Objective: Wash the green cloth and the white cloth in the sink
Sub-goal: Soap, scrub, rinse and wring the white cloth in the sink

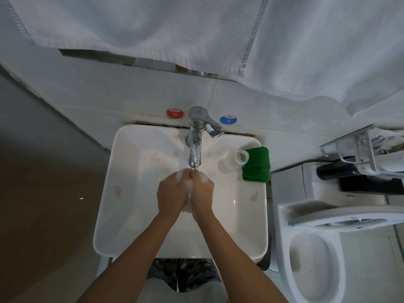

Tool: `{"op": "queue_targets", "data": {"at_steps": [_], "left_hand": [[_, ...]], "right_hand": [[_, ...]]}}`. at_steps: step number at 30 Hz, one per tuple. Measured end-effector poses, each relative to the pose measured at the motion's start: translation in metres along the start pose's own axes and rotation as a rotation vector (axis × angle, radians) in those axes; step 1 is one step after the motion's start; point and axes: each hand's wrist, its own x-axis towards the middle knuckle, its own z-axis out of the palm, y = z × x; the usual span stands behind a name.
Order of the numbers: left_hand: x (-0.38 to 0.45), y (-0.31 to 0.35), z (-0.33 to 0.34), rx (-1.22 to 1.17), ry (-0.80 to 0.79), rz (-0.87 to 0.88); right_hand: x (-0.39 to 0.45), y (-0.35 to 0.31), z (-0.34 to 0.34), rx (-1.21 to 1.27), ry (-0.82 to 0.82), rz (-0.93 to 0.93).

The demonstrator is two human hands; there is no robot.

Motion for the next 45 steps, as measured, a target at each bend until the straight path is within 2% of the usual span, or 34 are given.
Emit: {"op": "queue_targets", "data": {"at_steps": [4, 7, 11, 13, 15, 18, 22, 25, 27, 33, 37, 41, 45], "left_hand": [[-0.001, -0.001, 0.002, 0.048, 0.005, 0.127], [0.000, 0.002, -0.001, -0.131, -0.064, 0.071], [0.003, 0.007, -0.014, -0.475, -0.174, -0.002], [0.004, 0.005, -0.020, -0.639, -0.263, -0.049], [0.004, -0.002, -0.023, -0.718, -0.350, -0.094], [0.000, -0.006, -0.023, -0.704, -0.449, -0.081], [-0.004, 0.002, -0.018, -0.513, -0.423, 0.028], [-0.004, 0.000, -0.018, -0.503, -0.462, 0.080], [-0.005, 0.000, -0.020, -0.567, -0.486, 0.036], [-0.010, -0.002, -0.017, -0.543, -0.319, -0.146], [-0.013, 0.002, -0.018, -0.676, -0.394, -0.291], [-0.014, -0.001, -0.015, -0.726, -0.342, -0.285], [-0.010, -0.004, -0.023, -0.666, -0.275, -0.150]], "right_hand": [[0.000, 0.003, -0.006, -0.115, -0.024, -0.136], [-0.001, 0.003, -0.008, -0.077, -0.042, -0.180], [-0.005, 0.008, -0.014, -0.018, -0.254, -0.286], [-0.006, 0.007, -0.019, 0.060, -0.342, -0.256], [-0.005, 0.005, -0.020, 0.097, -0.361, -0.176], [-0.004, 0.002, -0.022, 0.053, -0.368, -0.105], [-0.002, -0.004, -0.027, -0.011, -0.390, -0.175], [0.000, -0.007, -0.026, 0.001, -0.354, -0.152], [0.003, -0.007, -0.025, 0.020, -0.302, -0.116], [0.004, -0.004, -0.023, 0.369, -0.168, 0.046], [0.004, -0.004, -0.024, 0.418, -0.140, 0.128], [0.005, -0.002, -0.025, 0.357, -0.192, 0.097], [0.008, -0.004, -0.027, 0.092, -0.144, -0.045]]}}
